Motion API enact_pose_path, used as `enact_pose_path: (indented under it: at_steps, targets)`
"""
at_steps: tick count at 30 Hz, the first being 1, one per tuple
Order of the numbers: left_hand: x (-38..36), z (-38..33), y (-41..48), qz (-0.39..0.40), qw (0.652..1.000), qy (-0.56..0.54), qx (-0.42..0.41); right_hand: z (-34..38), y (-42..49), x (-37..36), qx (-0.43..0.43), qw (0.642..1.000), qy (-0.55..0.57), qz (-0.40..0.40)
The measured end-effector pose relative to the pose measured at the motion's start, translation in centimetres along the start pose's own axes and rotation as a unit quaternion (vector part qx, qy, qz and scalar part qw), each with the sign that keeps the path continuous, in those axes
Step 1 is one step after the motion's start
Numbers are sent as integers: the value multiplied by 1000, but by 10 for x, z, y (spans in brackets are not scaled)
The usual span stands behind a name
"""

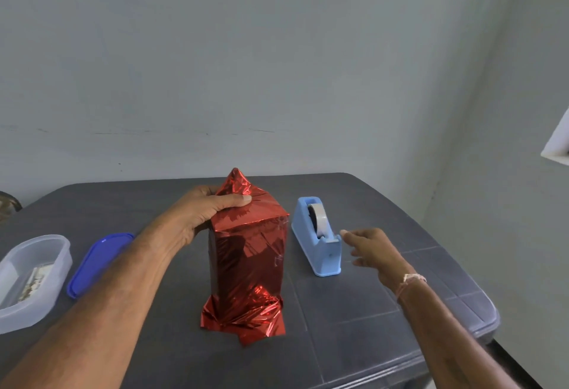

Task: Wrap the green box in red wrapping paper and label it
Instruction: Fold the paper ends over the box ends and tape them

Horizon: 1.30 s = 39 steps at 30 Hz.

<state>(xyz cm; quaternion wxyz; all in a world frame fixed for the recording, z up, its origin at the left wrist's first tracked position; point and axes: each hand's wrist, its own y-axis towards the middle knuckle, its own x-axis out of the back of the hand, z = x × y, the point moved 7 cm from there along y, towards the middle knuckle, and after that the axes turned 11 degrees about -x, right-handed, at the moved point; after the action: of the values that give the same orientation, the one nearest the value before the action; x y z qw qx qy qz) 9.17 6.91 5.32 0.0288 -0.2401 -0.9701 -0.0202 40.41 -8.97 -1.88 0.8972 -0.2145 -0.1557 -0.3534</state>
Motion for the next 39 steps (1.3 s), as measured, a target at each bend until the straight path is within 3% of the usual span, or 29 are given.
enact_pose_path:
  at_steps: [8,18,39]
  targets:
    - [0,-4,-6,0,1000,0,0,14,14,-24,-55,992,-8,115]
    - [-1,-5,-7,-1,1000,4,-3,16,8,-25,-116,984,66,117]
    - [-1,-4,-10,-8,1000,-4,2,-13,-6,-35,-55,965,209,147]
